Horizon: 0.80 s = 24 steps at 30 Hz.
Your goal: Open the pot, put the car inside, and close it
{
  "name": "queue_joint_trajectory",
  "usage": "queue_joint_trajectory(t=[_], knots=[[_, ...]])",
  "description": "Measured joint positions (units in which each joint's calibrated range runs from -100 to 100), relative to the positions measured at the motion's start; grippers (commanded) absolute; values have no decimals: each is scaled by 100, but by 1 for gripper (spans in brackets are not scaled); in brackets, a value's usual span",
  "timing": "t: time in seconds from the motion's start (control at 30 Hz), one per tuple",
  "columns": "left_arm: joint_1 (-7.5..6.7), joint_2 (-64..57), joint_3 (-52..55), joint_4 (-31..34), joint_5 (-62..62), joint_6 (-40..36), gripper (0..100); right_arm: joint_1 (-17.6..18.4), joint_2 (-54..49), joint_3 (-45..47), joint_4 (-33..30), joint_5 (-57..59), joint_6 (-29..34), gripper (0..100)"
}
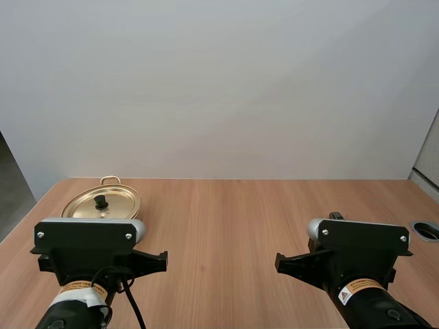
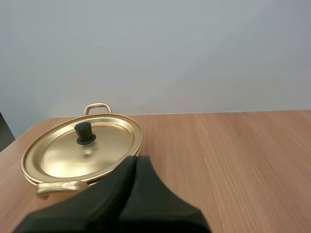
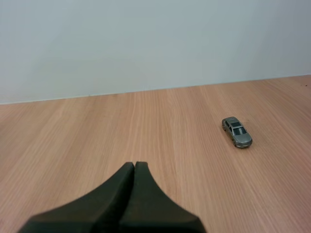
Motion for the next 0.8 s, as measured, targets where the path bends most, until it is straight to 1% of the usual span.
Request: queue_joint_trajectory(t=[0.47,0.6,0.7,0.8], knots=[[0,0,0,0,0,0,0,0,0,0,0,0,0,0],[0,0,0,0,0,0,0,0,0,0,99,0,0,0],[0,0,0,0,0,0,0,0,0,0,41,0,0,0],[0,0,0,0,0,0,0,0,0,0,-180,-18,0,0]])
